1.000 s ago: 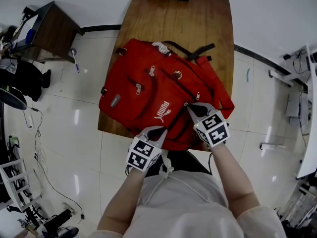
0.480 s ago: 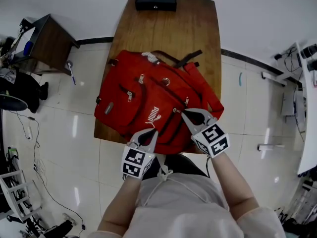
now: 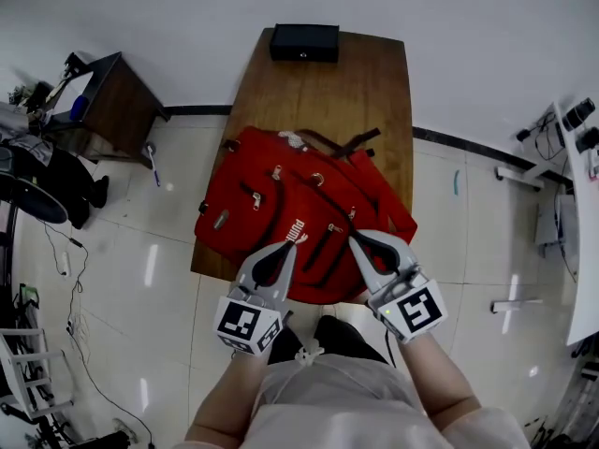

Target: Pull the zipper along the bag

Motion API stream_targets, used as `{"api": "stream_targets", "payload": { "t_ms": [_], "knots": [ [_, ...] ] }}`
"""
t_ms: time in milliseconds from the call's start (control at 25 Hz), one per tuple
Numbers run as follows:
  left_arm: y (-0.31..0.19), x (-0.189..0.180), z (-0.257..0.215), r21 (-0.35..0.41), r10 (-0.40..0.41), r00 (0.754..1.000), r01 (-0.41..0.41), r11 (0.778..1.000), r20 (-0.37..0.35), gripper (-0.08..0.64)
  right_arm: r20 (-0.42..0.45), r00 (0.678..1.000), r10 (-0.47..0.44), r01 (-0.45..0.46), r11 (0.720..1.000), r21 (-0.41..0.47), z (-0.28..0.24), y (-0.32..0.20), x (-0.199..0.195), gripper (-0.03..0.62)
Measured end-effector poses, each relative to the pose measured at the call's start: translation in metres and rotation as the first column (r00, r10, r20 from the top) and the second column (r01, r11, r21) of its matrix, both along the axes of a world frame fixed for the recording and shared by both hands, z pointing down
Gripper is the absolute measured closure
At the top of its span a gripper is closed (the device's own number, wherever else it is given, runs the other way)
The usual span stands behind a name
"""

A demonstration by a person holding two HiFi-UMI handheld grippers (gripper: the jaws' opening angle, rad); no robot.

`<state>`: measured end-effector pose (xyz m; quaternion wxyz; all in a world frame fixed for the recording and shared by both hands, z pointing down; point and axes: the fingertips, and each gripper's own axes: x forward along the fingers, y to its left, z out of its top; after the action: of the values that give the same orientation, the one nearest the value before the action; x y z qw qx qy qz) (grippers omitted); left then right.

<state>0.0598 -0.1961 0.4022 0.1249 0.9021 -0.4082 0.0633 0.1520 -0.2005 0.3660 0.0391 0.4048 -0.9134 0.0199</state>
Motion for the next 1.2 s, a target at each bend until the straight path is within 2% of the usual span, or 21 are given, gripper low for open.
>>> {"api": "stream_targets", "payload": {
  "t_ms": [80, 200, 360, 480, 640, 800, 1000, 1200],
  "knots": [
    [0.014, -0.002, -0.018, 0.067, 0.030, 0.999, -0.029, 0.997, -0.011, 0.554, 0.012, 0.999, 0.037, -0.037, 0.999, 0.021, -0.013, 0.016, 0.001, 0.585],
    [0.036, -0.014, -0.048, 0.184, 0.051, 0.998, -0.047, 0.982, -0.020, 0.554, 0.023, 0.996, 0.082, -0.082, 0.996, 0.032, -0.024, 0.042, -0.005, 0.586],
    [0.078, -0.045, -0.069, 0.259, 0.094, 0.995, -0.081, 0.962, -0.038, 0.554, 0.015, 0.992, 0.128, -0.128, 0.992, 0.016, -0.027, 0.086, -0.032, 0.586],
    [0.114, -0.076, -0.067, 0.245, 0.095, 0.995, -0.085, 0.966, -0.029, 0.554, -0.006, 0.985, 0.174, -0.174, 0.985, -0.006, -0.024, 0.124, -0.061, 0.586],
    [0.164, -0.115, -0.061, 0.214, 0.104, 0.994, -0.096, 0.972, -0.027, 0.554, 0.015, 0.971, 0.237, -0.236, 0.971, -0.047, -0.022, 0.180, -0.096, 0.585],
    [0.215, -0.147, -0.063, 0.225, 0.136, 0.990, -0.127, 0.966, -0.025, 0.554, 0.003, 0.965, 0.264, -0.264, 0.964, -0.034, -0.023, 0.235, -0.127, 0.585],
    [0.266, -0.182, -0.061, 0.202, 0.156, 0.986, -0.141, 0.969, -0.060, 0.554, -0.022, 0.959, 0.282, -0.283, 0.959, -0.018, -0.028, 0.292, -0.160, 0.585],
    [0.304, -0.197, -0.077, 0.244, 0.214, 0.975, -0.193, 0.950, -0.064, 0.554, -0.036, 0.956, 0.290, -0.291, 0.957, -0.008, -0.036, 0.329, -0.179, 0.584]
  ]
}}
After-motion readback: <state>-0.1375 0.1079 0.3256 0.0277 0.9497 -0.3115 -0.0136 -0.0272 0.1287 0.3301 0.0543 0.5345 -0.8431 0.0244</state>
